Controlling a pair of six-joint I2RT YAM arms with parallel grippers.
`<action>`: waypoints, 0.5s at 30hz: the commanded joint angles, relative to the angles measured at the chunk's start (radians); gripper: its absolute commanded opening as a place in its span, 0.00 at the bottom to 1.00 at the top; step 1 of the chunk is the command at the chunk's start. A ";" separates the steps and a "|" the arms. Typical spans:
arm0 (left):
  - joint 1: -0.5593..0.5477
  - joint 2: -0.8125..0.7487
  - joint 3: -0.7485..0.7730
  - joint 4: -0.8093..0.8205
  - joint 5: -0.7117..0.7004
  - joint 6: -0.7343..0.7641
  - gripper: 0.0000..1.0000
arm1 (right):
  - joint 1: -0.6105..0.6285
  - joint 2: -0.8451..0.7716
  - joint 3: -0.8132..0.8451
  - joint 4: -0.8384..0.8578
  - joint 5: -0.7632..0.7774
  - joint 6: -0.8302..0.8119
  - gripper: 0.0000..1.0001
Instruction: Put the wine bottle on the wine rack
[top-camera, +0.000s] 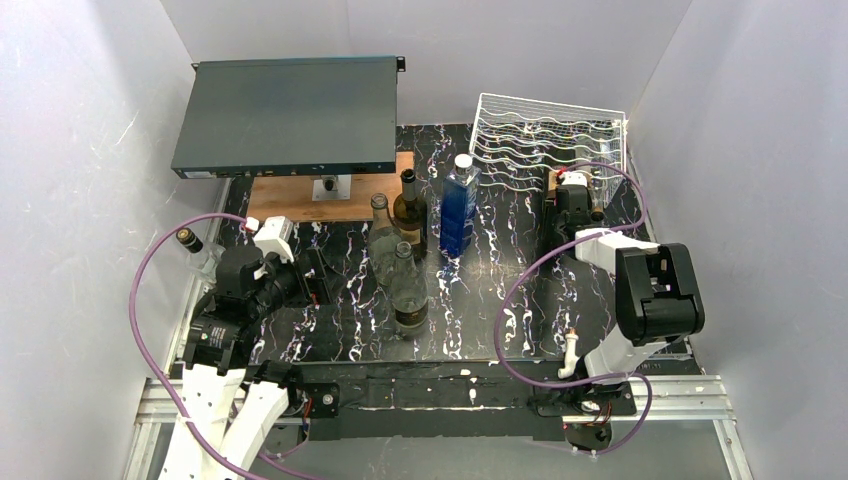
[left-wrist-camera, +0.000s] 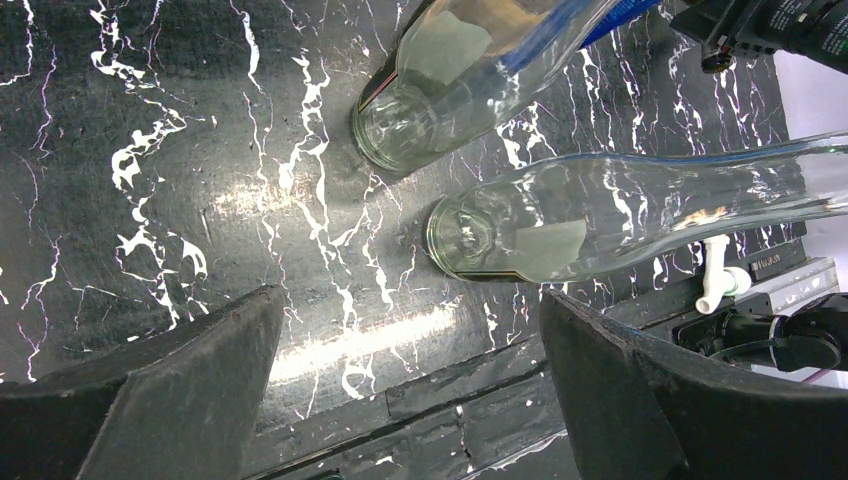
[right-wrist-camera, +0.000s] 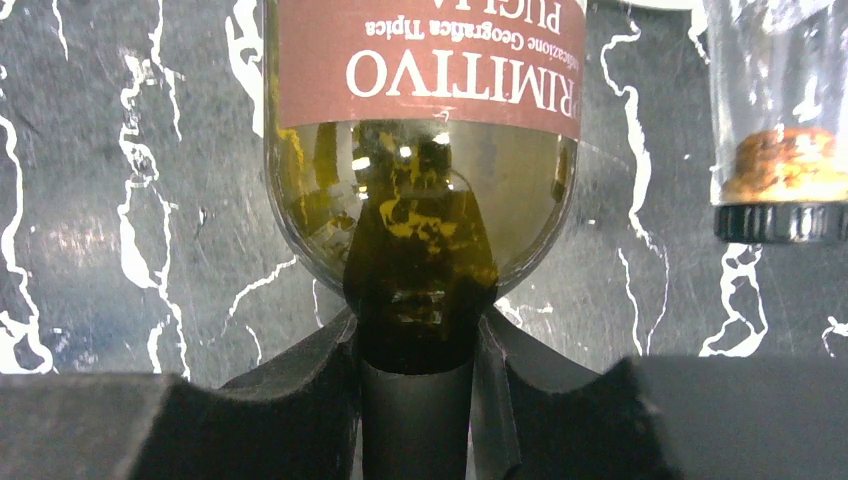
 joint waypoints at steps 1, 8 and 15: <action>-0.002 0.007 0.002 -0.008 0.001 0.003 0.99 | -0.005 -0.004 0.044 0.276 0.068 -0.020 0.01; -0.002 0.011 0.004 -0.008 -0.002 0.003 0.99 | -0.005 0.069 0.090 0.323 0.092 -0.046 0.01; -0.002 0.015 0.004 -0.010 -0.005 0.001 0.99 | -0.006 0.135 0.159 0.321 0.095 -0.070 0.01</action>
